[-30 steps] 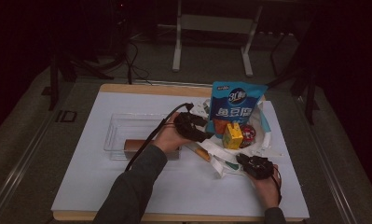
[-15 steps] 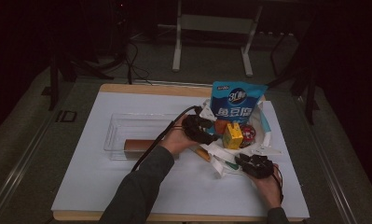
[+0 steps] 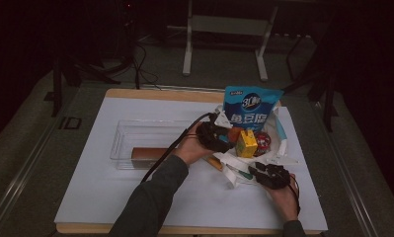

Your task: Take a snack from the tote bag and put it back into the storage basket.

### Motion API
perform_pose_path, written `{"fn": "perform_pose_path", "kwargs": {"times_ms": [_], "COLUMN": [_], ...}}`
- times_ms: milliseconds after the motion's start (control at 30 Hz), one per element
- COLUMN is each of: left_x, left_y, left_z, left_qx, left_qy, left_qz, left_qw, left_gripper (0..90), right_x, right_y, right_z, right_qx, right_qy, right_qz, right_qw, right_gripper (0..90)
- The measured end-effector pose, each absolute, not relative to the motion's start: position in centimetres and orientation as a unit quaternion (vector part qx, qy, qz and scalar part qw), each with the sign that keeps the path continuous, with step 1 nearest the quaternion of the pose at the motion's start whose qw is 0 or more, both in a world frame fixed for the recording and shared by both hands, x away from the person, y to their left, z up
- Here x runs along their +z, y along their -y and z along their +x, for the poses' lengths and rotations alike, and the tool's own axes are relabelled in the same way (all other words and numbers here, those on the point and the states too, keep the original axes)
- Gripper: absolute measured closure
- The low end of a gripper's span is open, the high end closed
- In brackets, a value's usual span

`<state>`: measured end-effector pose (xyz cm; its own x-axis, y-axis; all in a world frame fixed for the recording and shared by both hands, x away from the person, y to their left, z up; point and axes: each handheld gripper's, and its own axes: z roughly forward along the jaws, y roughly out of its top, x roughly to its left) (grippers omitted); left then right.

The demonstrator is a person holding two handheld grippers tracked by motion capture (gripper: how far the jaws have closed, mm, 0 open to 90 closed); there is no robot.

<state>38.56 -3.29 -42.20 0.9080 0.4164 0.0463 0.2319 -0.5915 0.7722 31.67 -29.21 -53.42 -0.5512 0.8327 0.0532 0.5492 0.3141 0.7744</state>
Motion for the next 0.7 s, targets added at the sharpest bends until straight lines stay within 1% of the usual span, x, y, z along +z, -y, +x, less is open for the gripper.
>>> {"fn": "perform_pose_path", "kwargs": {"times_ms": [467,700], "left_x": [-43.0,-43.3], "left_y": [4.4,5.2], "left_z": [39.1,39.2], "left_qx": [0.116,0.115], "left_qy": [-0.189,-0.185], "left_qz": [0.882,0.885], "left_qw": [0.416,0.412], "left_gripper": [44.4,43.1], "right_x": [-53.6,-53.7], "right_y": [29.3,29.4], "right_z": [31.5,31.5], "right_qx": [0.398,0.404], "right_qy": [-0.784,-0.783], "right_qz": [0.436,0.436], "right_qw": [0.190,0.184], "right_gripper": [62.5,61.1]}}
